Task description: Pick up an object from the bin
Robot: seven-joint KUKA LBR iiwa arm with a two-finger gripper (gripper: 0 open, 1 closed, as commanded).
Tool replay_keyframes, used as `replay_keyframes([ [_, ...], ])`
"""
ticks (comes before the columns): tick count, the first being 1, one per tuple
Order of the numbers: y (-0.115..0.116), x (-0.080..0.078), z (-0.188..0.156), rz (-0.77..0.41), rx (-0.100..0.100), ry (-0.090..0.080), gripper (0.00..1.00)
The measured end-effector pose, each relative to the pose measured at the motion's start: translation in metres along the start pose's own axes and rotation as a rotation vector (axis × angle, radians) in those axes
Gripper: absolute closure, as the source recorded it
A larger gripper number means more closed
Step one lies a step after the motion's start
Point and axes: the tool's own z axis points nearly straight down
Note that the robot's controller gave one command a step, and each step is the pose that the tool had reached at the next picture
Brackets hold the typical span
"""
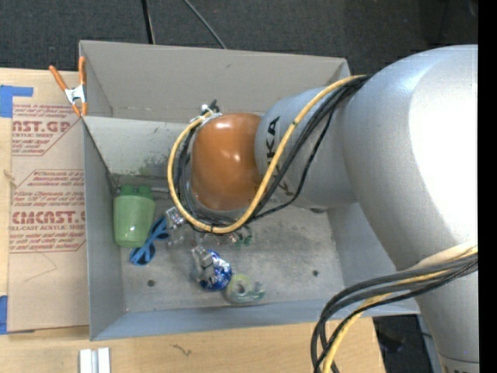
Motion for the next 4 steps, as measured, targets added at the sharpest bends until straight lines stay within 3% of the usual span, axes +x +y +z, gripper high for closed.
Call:
replay_keyframes([
  [1, 0.032, -0.052, 0.004, -0.101, 0.013, 0.035, 0.00],
  [2, 0.061, -0.038, 0.005, -0.389, 0.005, 0.021, 0.00],
  [3, 0.082, -0.019, 0.003, -0.451, 0.002, 0.011, 0.00],
  [4, 0.086, -0.012, 0.002, -0.802, 0.000, 0.003, 0.00],
])
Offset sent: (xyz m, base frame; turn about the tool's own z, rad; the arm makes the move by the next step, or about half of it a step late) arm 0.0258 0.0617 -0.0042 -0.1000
